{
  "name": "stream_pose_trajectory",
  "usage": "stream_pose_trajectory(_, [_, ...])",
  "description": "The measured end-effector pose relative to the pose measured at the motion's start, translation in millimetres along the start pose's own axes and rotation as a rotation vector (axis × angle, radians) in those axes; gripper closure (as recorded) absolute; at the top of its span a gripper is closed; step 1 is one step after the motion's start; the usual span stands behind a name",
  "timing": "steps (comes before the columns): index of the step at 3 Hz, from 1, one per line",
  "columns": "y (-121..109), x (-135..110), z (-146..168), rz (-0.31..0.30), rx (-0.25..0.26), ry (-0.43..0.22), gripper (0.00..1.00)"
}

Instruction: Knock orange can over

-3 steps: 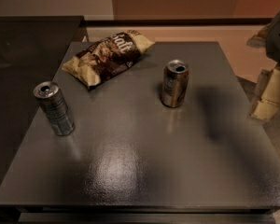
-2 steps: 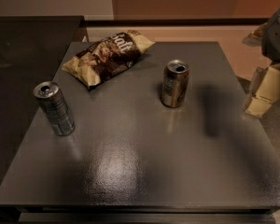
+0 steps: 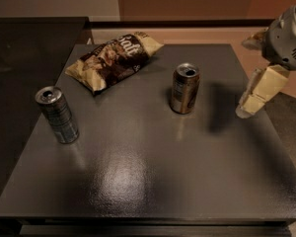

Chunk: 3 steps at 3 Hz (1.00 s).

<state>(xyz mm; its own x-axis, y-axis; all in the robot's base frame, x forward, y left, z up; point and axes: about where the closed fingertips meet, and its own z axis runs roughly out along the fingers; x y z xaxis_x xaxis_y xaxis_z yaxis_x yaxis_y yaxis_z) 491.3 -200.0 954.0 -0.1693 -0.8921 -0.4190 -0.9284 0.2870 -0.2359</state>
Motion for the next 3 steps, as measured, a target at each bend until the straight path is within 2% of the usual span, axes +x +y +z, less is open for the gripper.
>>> stream_pose_trajectory(3, [-27, -18, 52, 0.035, -0.067, -0.313, 0.0])
